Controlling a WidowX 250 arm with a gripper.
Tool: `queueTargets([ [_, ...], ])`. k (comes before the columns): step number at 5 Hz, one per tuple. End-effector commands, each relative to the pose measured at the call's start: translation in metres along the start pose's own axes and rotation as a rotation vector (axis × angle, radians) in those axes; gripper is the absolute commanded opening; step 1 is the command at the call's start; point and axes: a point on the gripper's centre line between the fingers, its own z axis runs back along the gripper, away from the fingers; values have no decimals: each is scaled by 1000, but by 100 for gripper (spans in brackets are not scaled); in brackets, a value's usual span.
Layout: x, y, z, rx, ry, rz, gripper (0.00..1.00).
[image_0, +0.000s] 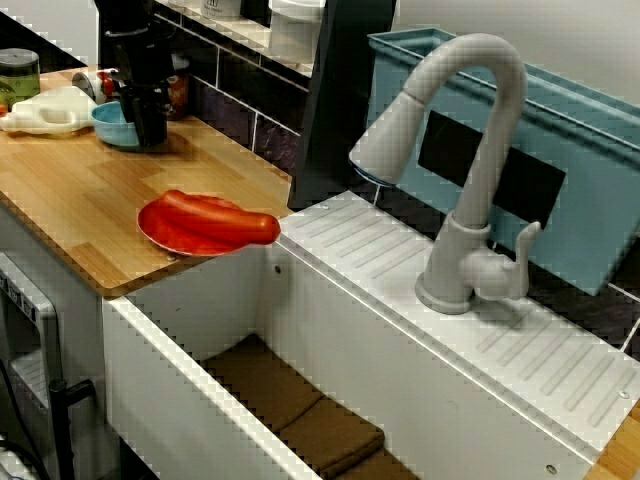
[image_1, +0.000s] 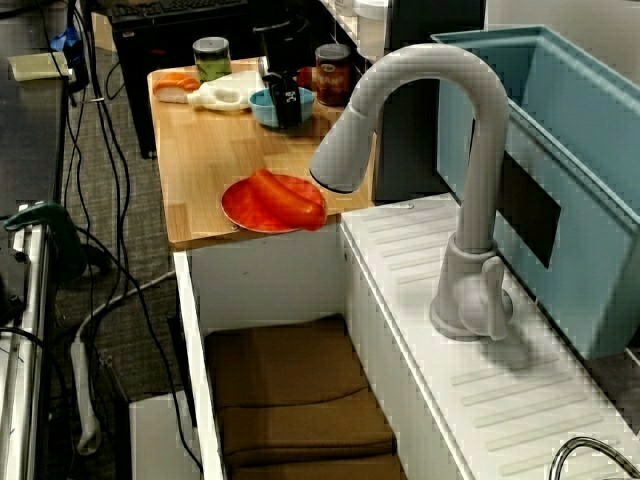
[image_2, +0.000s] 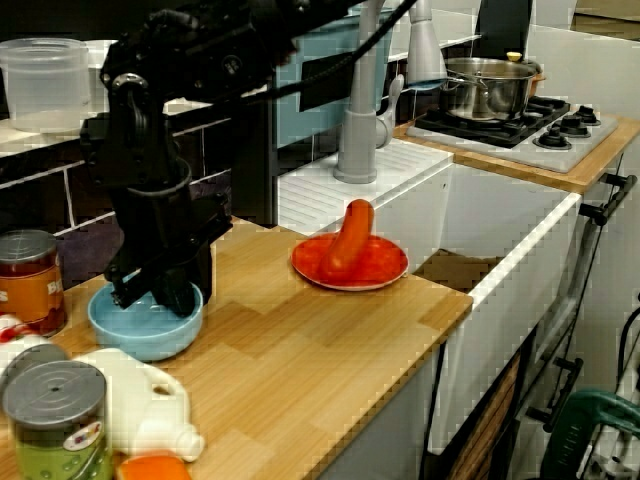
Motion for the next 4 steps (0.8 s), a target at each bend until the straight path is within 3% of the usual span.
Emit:
queueTargets([
  [1,0,-15,-3,0,8,-52,0],
  [2,-5,-16,-1,12,16,-44,100],
  [4,-5,-16,-1,12,16,-44,100],
])
